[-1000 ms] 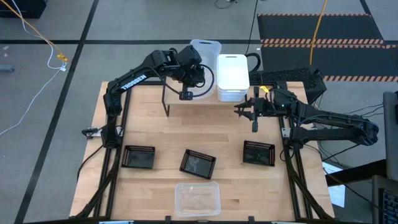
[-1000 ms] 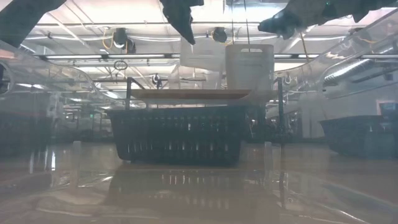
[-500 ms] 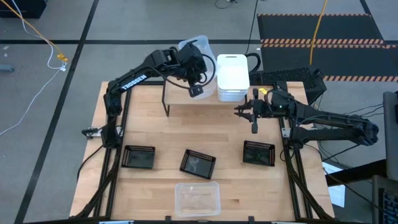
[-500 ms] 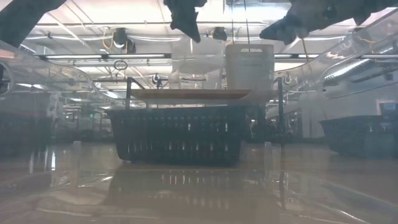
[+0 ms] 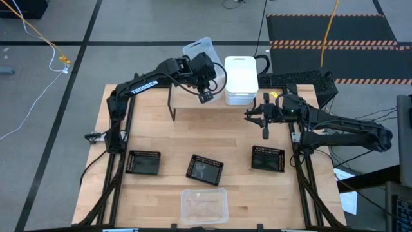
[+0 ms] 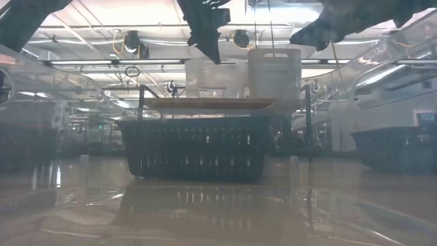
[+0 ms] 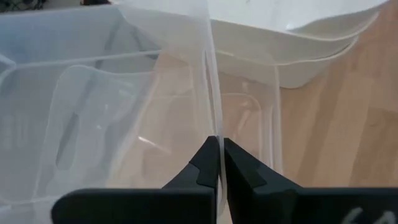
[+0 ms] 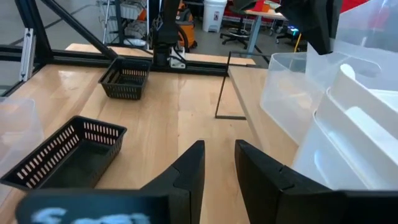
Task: Stack baskets on shelf by color
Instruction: Stack the right transparent bin on top of the transparent bin on the shelf
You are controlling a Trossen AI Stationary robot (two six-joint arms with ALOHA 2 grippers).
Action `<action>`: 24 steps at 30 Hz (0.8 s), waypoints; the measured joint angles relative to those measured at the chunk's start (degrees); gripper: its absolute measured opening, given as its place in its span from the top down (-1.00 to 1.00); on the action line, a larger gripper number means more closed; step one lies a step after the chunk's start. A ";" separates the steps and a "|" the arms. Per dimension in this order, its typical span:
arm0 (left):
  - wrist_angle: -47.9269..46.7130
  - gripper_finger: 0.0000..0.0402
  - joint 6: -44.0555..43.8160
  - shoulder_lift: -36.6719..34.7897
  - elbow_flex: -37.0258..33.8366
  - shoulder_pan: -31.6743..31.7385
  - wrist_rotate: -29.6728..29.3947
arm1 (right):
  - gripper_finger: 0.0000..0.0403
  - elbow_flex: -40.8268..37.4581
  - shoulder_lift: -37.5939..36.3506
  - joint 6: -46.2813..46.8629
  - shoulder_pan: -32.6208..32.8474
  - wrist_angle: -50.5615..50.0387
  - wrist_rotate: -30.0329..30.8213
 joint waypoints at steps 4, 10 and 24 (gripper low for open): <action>-0.96 0.98 1.43 -1.22 1.35 -0.63 0.46 | 0.58 -0.01 -0.75 0.02 0.00 0.06 -0.02; -3.99 0.97 1.61 -4.81 1.57 -1.16 3.28 | 0.58 -0.01 -0.94 0.04 0.01 0.11 0.02; -5.06 0.94 -2.60 -4.32 -3.41 -1.74 5.85 | 0.58 -0.01 -0.94 1.50 0.02 0.61 0.09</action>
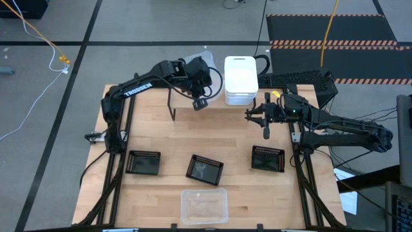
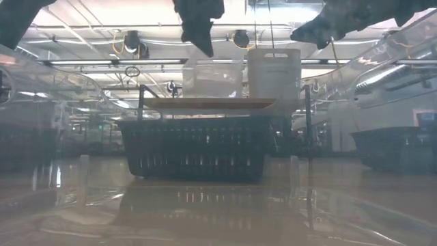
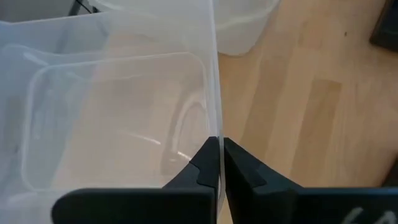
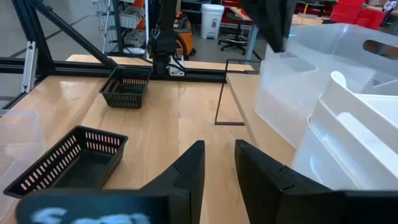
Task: Stack baskets on shelf by color
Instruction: Stack the right transparent bin on top of the transparent bin on the shelf
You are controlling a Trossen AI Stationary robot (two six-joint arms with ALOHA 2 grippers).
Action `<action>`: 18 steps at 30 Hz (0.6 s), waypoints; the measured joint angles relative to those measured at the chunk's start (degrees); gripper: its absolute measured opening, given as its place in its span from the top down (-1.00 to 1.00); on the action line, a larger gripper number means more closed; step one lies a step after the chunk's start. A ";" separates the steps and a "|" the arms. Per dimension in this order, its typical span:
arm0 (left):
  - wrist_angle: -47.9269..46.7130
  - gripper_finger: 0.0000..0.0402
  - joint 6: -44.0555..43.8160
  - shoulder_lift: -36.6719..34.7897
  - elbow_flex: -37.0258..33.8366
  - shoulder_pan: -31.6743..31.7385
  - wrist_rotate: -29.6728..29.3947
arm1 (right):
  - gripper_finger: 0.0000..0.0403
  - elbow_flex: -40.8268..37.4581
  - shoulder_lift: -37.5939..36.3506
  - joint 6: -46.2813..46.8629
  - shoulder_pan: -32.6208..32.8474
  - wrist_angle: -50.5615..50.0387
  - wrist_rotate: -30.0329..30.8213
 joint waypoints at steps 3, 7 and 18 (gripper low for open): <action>-0.03 0.93 0.75 0.01 -1.35 -0.14 2.01 | 0.58 0.00 0.00 0.01 0.00 0.00 0.01; -0.59 0.97 5.61 0.01 -2.03 -0.70 5.92 | 0.58 0.00 0.00 0.04 0.00 0.00 0.02; -2.97 0.96 18.92 -0.01 -2.08 -1.01 7.74 | 0.58 0.00 0.00 0.28 0.00 0.45 0.02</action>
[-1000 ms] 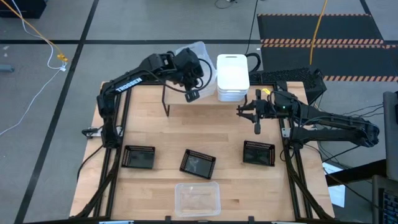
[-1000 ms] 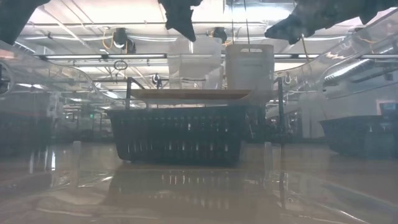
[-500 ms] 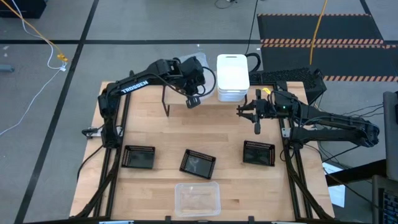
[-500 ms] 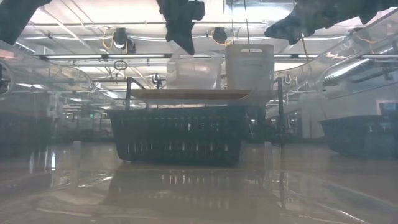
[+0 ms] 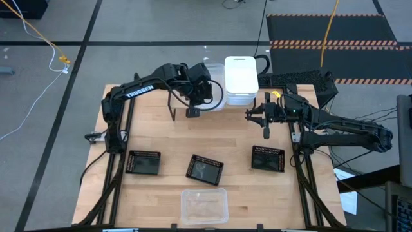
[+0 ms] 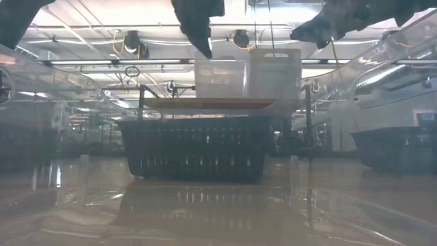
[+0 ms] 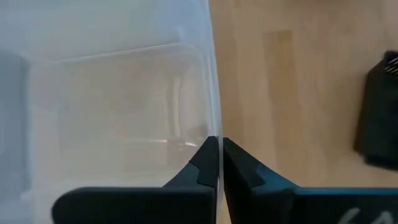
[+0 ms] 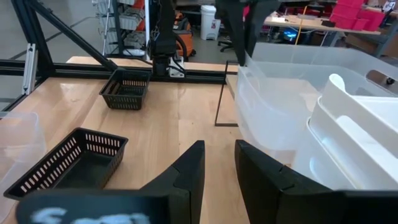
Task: Stack baskets on shelf by color
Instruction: Stack the right transparent bin on top of the transparent bin on the shelf
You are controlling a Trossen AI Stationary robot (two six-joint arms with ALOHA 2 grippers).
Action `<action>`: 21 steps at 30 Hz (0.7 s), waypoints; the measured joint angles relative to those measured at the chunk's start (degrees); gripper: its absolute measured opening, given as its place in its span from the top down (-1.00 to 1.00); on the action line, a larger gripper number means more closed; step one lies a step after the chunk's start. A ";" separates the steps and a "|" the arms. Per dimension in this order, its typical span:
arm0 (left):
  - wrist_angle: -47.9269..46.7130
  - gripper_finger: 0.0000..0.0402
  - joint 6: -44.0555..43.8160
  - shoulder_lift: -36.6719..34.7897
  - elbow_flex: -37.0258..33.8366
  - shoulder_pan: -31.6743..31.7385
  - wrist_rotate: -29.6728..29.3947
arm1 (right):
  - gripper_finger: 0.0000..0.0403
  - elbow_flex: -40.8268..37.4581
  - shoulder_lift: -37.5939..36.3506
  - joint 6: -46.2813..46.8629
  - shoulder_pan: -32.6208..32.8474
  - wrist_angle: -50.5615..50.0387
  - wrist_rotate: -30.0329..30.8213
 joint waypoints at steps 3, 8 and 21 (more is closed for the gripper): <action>0.01 0.90 3.54 0.00 0.00 1.15 -1.03 | 0.58 0.00 0.00 0.18 0.00 0.22 0.00; 1.17 0.92 7.00 0.00 -0.08 2.75 -1.62 | 0.58 -0.01 0.00 0.81 0.00 0.25 0.02; 3.43 0.54 3.15 0.00 -0.11 4.36 -2.65 | 0.58 -0.02 0.00 1.22 0.00 0.23 0.00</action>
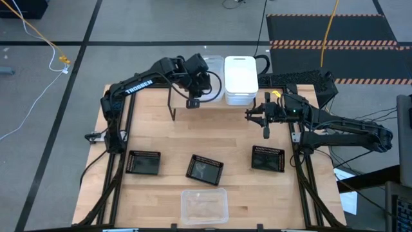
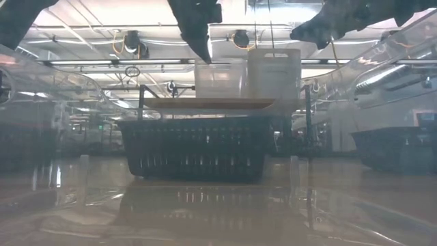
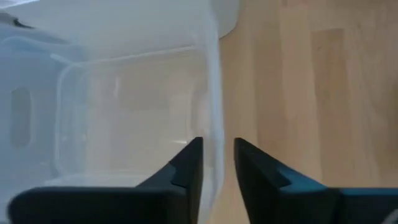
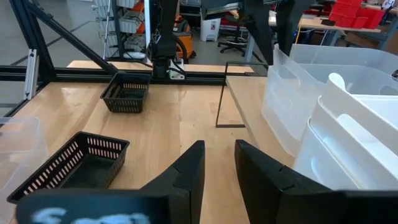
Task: Stack baskets on shelf by color
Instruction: Stack the right transparent bin on top of the transparent bin on the shelf, then stack the transparent bin on top of the transparent bins on the shelf
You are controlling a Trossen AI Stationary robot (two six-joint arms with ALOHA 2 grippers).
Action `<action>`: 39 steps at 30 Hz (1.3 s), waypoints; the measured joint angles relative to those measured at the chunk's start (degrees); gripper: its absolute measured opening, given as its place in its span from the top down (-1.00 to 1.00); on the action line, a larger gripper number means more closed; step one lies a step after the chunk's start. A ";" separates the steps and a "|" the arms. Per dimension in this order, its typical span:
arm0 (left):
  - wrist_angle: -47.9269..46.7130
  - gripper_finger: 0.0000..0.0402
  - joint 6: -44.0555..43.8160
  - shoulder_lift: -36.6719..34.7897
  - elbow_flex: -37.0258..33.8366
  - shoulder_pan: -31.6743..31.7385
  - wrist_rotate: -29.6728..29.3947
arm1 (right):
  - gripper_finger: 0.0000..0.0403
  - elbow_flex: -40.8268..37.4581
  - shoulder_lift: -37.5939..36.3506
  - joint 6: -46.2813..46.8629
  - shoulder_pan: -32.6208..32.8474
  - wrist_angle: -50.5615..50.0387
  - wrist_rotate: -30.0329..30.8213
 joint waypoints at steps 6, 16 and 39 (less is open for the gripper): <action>-0.73 0.28 -2.52 -0.51 0.02 -0.39 -5.71 | 0.58 0.00 0.00 0.00 0.00 -0.02 -0.11; -2.39 0.13 -6.84 -5.60 0.13 -2.67 -6.17 | 0.58 -0.02 0.14 0.59 0.13 1.03 -4.61; -0.75 0.13 -63.65 -13.97 -25.76 -36.86 -21.71 | 0.58 4.57 25.40 -8.68 37.09 10.14 -8.44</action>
